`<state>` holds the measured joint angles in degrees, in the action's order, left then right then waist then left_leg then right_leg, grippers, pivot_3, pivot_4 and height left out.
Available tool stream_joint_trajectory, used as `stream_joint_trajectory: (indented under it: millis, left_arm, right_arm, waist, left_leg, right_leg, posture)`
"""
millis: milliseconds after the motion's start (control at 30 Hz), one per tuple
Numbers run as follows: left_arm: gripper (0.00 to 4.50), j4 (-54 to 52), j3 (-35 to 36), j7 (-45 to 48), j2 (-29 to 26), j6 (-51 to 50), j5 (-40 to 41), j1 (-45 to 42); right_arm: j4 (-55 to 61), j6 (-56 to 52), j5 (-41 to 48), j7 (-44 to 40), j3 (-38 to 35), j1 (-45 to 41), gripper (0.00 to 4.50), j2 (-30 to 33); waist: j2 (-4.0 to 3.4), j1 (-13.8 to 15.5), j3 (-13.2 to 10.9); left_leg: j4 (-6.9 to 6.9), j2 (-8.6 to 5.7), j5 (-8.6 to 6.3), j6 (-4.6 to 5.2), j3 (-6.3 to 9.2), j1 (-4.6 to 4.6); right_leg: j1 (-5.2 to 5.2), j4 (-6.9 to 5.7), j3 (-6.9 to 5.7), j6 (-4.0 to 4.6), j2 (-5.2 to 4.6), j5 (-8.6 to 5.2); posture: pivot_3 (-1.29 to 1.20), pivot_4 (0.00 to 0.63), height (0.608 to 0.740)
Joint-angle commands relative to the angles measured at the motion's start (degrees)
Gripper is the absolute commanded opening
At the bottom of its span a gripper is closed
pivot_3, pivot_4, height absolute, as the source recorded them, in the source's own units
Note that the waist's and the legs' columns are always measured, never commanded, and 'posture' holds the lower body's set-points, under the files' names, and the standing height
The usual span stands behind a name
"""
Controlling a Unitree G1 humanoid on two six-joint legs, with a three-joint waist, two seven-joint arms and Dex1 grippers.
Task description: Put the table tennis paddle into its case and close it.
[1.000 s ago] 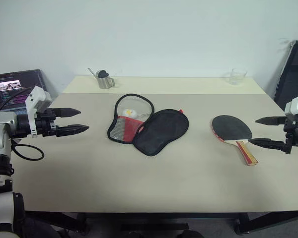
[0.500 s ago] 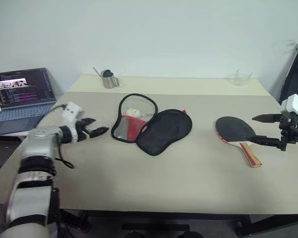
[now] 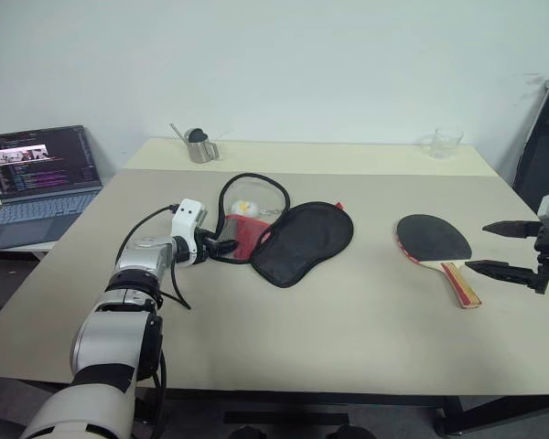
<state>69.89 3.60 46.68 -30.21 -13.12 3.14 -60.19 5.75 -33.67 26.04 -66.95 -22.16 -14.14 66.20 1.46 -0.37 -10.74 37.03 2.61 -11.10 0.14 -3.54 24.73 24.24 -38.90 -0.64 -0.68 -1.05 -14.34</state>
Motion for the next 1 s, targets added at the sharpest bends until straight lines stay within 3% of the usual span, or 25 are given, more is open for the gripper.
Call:
stream_joint_trajectory:
  millis: [33, 300, 567, 700, 1000]
  left_arm:
    - [4.35, -0.04, 0.44, -0.96, -0.40, 0.12, -0.44, -1.72]
    - [4.35, -0.28, 2.44, -1.38, -1.20, -0.82, 0.69, -1.90]
    - [4.35, 0.46, 0.95, -6.43, 4.11, -2.91, -1.20, -1.12]
    - [3.40, 0.28, 1.63, -8.87, 4.33, -3.08, -0.91, -1.19]
    - [0.28, -4.93, 4.27, -16.16, 3.89, -6.26, 0.93, 1.91]
  right_arm:
    - [2.93, -1.25, 0.99, 0.96, -3.81, 0.90, 4.48, 1.13]
    - [3.99, -1.90, 0.85, 2.20, -4.93, 2.18, 4.48, 0.79]
    - [3.19, -1.72, 0.93, 2.91, -3.20, 0.26, 4.48, 0.91]
    - [3.20, -1.66, 0.97, 3.10, -2.74, -0.17, 4.50, 0.79]
    - [4.03, -1.67, 1.12, 3.56, -3.78, 1.42, 4.50, 0.35]
  waist:
    - [0.00, 0.04, 0.00]
    - [0.00, 0.08, 0.00]
    - [-0.03, 0.27, 0.04]
    - [-0.04, 0.38, 0.05]
    - [-0.03, 0.27, 0.05]
  left_leg:
    - [0.00, 0.00, 0.00, 0.00, 0.02, 0.00]
    - [0.02, 0.01, 0.00, 0.00, 0.03, 0.00]
    - [0.04, -0.01, 0.00, 0.00, 0.05, -0.06]
    - [0.06, -0.01, 0.01, -0.01, 0.10, -0.08]
    - [0.03, 0.00, 0.01, -0.01, 0.08, -0.08]
  right_leg:
    - [0.00, 0.00, 0.00, 0.00, 0.00, 0.00]
    - [-0.04, 0.00, -0.01, -0.02, -0.05, 0.01]
    - [-0.13, 0.01, -0.02, -0.04, -0.07, 0.02]
    - [-0.17, -0.02, -0.05, -0.05, -0.08, 0.03]
    - [-0.16, 0.01, -0.02, -0.05, -0.08, 0.02]
  posture:
    - [0.00, 0.150, 0.740]
    - [0.00, 0.150, 0.740]
    - [0.00, 0.150, 0.740]
    - [0.00, 0.150, 0.740]
    - [0.00, 0.150, 0.740]
